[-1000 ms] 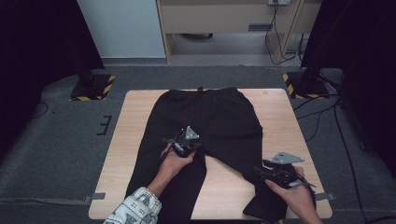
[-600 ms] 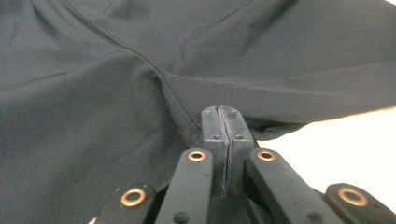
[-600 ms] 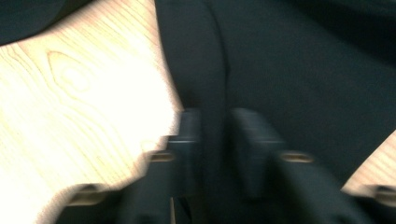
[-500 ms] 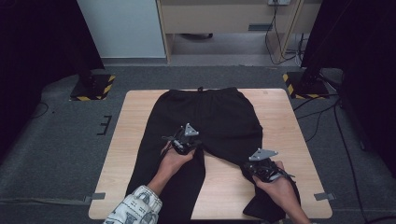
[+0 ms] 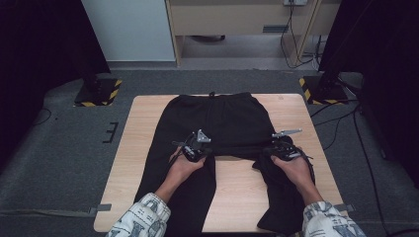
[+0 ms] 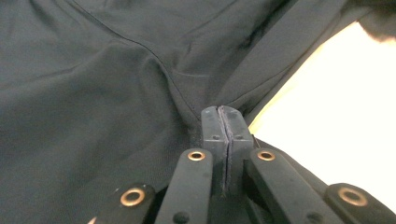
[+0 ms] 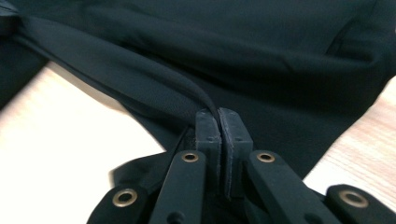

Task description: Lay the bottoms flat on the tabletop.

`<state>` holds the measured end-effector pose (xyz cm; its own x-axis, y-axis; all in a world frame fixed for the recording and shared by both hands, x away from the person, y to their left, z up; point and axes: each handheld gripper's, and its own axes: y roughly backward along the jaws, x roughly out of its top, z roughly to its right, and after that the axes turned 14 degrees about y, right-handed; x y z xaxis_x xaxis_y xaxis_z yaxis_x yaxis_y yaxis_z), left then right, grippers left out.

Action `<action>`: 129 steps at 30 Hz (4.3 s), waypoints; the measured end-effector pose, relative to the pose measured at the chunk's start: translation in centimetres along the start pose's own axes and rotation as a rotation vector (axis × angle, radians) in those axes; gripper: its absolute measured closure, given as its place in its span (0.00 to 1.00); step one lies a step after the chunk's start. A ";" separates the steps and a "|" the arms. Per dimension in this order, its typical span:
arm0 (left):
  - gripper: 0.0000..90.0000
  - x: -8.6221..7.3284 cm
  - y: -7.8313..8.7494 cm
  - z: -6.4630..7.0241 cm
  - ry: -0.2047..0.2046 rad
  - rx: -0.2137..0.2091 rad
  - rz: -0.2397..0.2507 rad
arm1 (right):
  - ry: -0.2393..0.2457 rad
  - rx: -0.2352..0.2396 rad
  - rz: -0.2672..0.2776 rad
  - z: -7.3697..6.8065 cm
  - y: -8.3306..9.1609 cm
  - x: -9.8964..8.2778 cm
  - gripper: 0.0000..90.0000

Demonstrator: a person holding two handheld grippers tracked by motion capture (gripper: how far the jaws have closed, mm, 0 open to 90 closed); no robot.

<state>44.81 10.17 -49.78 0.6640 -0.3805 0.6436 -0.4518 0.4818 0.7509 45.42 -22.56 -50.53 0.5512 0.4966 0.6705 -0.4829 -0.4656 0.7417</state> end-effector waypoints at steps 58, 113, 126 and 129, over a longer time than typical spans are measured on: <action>0.99 -0.1 -4.8 6.2 -0.008 -0.016 0.078 | -0.028 -0.064 0.144 -2.4 4.3 -3.7 0.56; 0.99 -3.3 1.0 2.3 0.026 -0.062 0.133 | -0.066 -0.168 0.011 -0.4 0.8 -2.0 0.98; 0.99 -3.2 0.5 2.4 0.023 -0.061 0.114 | 0.076 -0.165 -0.034 -6.3 -0.9 7.0 0.94; 0.99 -3.3 0.3 2.2 0.023 -0.056 0.102 | 0.091 -0.158 -0.071 -7.9 -4.6 7.9 0.95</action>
<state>41.20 9.85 -51.30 0.6300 -0.3091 0.7124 -0.4842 0.5609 0.6715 46.59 -10.75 -48.51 0.5274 0.5918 0.6096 -0.5499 -0.3092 0.7759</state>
